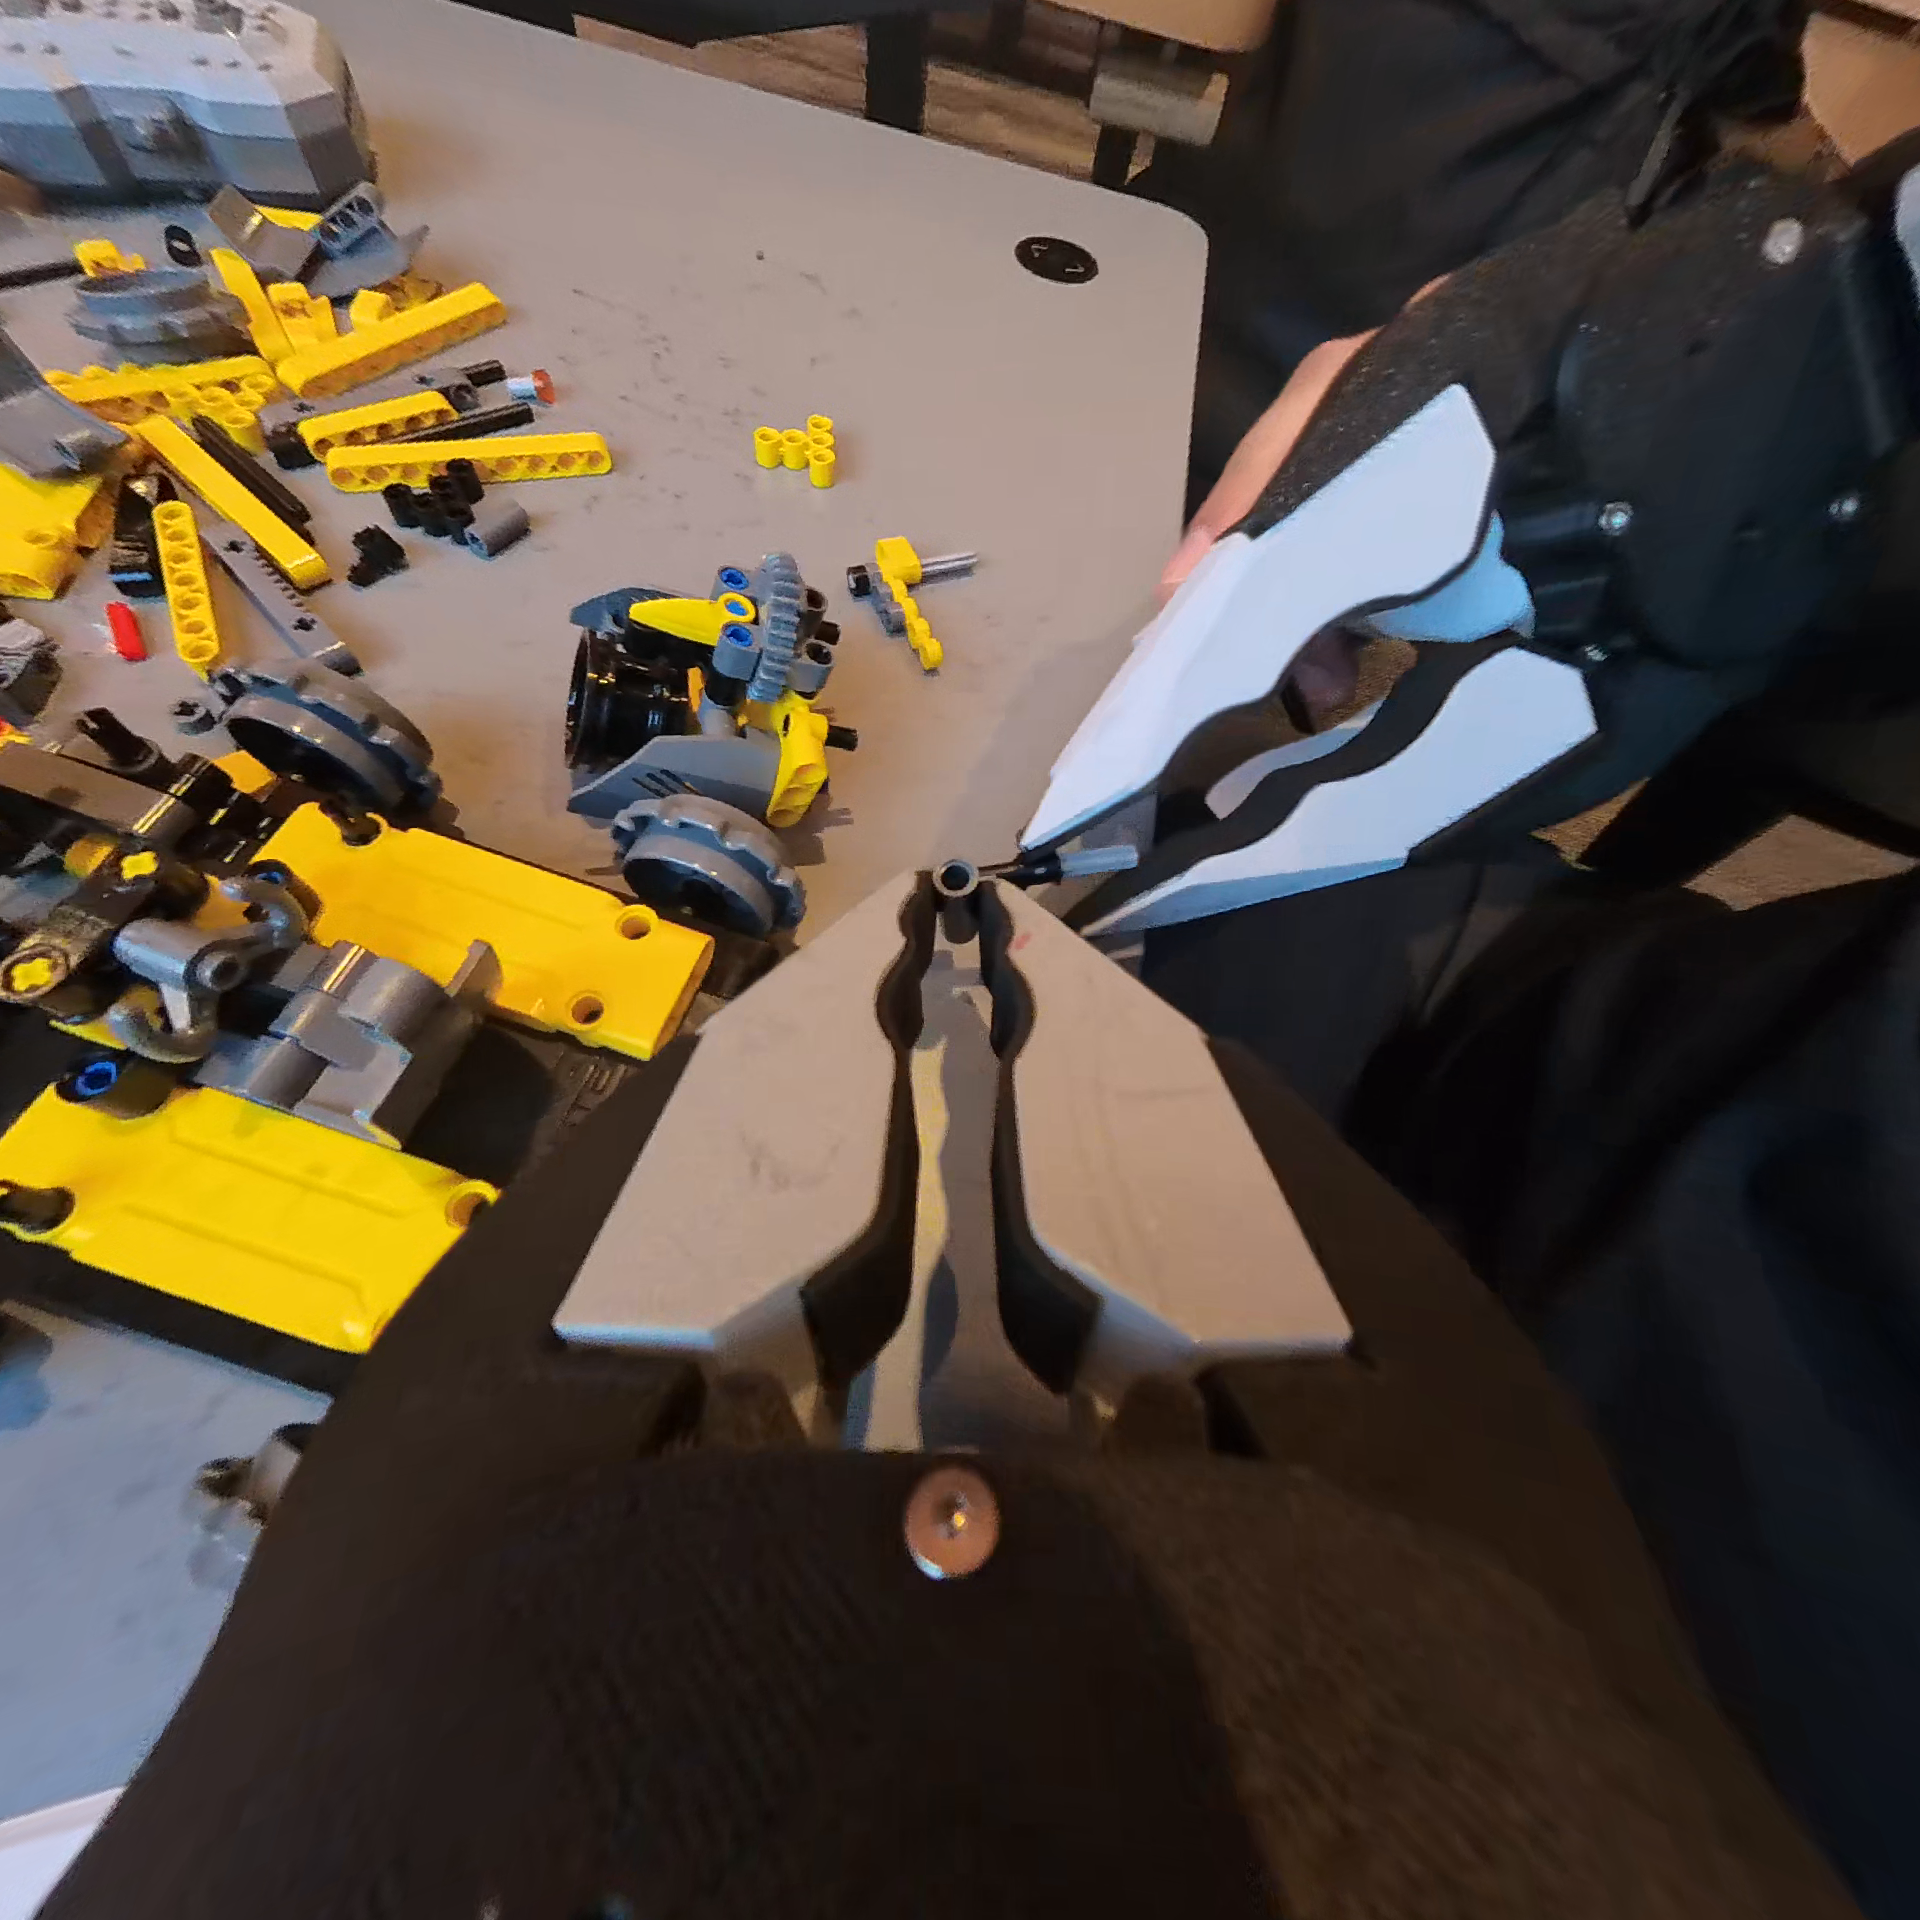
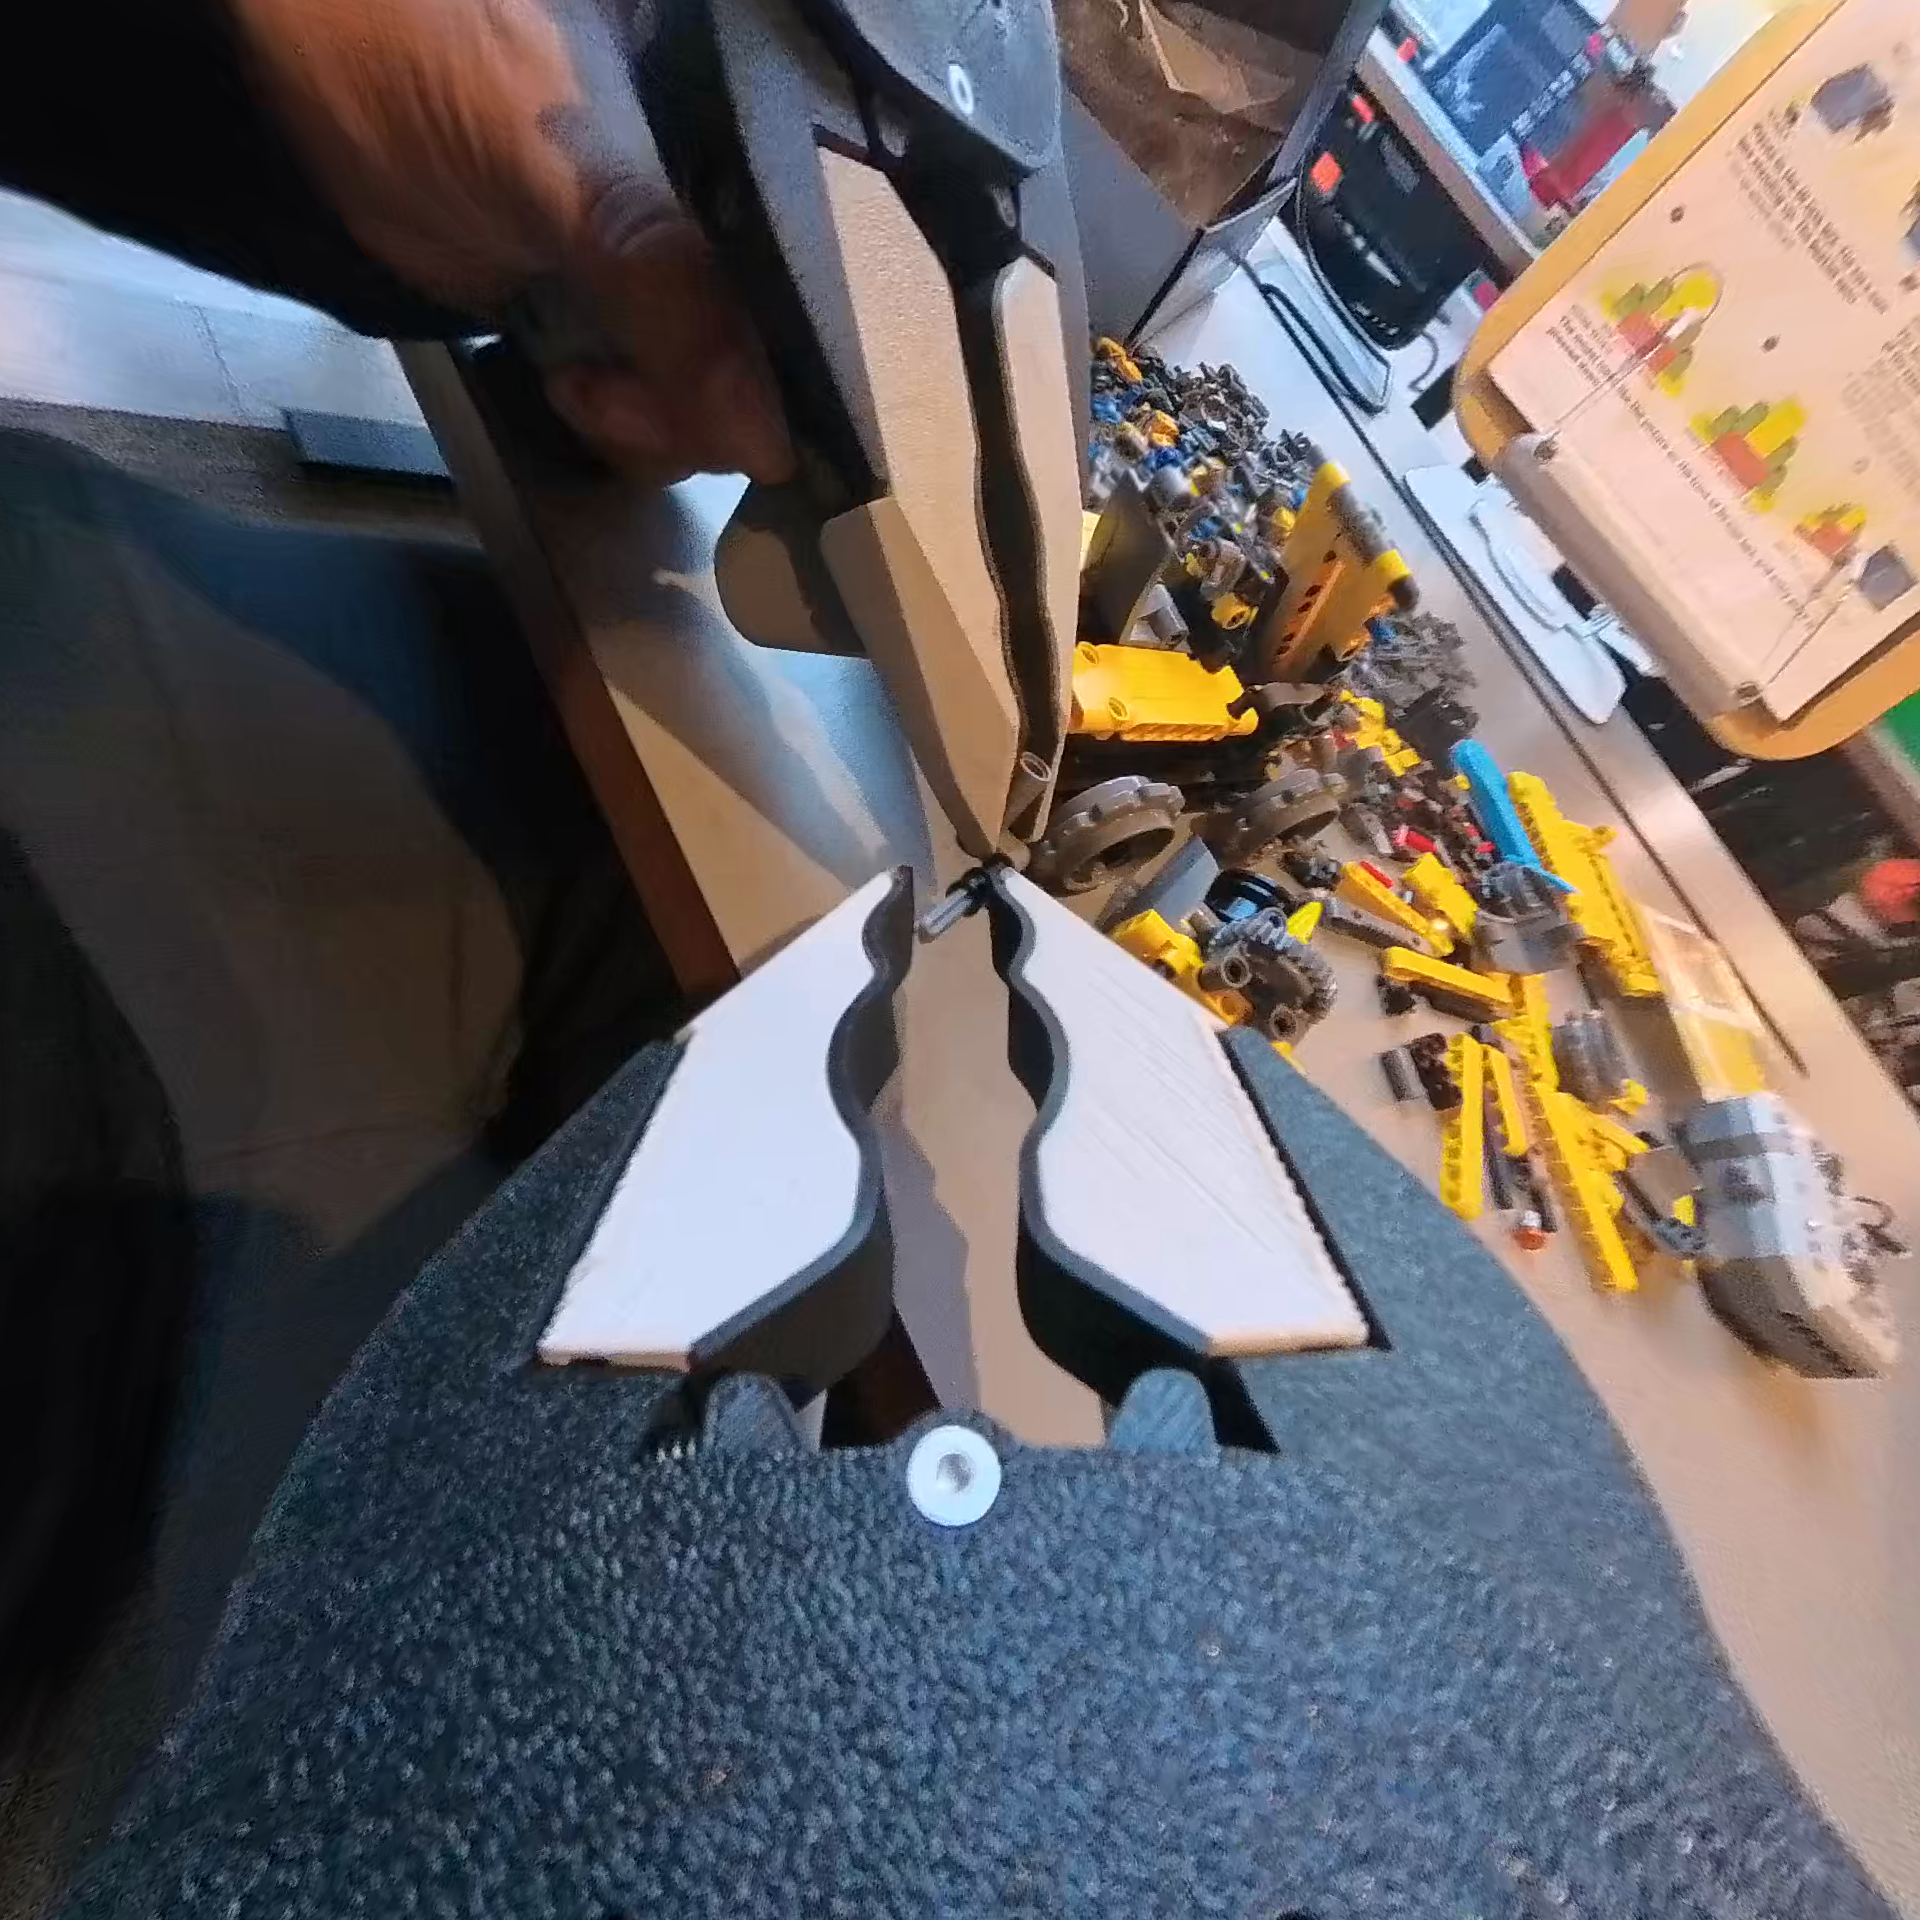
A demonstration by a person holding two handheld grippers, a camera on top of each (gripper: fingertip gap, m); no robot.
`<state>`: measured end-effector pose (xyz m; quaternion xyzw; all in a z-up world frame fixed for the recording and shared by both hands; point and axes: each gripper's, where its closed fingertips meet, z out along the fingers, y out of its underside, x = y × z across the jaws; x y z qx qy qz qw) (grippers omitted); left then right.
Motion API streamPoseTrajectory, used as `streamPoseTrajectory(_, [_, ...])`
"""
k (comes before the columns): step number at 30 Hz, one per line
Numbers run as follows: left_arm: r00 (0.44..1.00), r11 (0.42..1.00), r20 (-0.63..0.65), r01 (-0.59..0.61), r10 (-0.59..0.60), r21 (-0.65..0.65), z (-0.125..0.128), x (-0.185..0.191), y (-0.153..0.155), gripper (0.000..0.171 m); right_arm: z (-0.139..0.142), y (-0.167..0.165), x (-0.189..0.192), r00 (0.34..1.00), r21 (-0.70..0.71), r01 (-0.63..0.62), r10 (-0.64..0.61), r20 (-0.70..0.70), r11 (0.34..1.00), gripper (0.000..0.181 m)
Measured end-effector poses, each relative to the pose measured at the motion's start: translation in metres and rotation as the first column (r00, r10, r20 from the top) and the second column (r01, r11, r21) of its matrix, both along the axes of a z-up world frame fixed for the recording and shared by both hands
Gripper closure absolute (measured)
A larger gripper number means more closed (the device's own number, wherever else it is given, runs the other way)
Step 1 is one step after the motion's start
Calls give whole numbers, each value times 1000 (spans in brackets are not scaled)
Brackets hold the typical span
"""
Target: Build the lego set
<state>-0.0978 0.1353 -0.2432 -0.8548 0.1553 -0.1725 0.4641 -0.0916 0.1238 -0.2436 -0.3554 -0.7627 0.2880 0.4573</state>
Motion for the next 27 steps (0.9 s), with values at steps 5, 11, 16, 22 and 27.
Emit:
streamPoseTrajectory(5, [999, 1000, -34, 10, -9, 22, 1, -1, 0, 165, -1, -1, -1, 999, -141, -20, 26, 45, 990, 150])
streamPoseTrajectory(11, [986, 986, -128, 118, -102, 122, 9, 6, -5, 165, -2, -13, 8, 979, -228, -153, 180, 101, 962, 137])
streamPoseTrajectory(16, [959, 944, -225, 227, -174, 238, 19, 14, -14, 165, 7, -15, 12, 966, -343, -204, 245, 79, 917, 129])
streamPoseTrajectory(22, [952, 868, -202, 295, -231, 399, 42, 29, -22, 165, 30, -24, 15, 951, -478, -279, 308, -18, 833, 127])
streamPoseTrajectory(27, [959, 838, -163, 283, -233, 467, 54, 30, -24, 165, 38, -27, 17, 941, -494, -317, 334, -56, 810, 131])
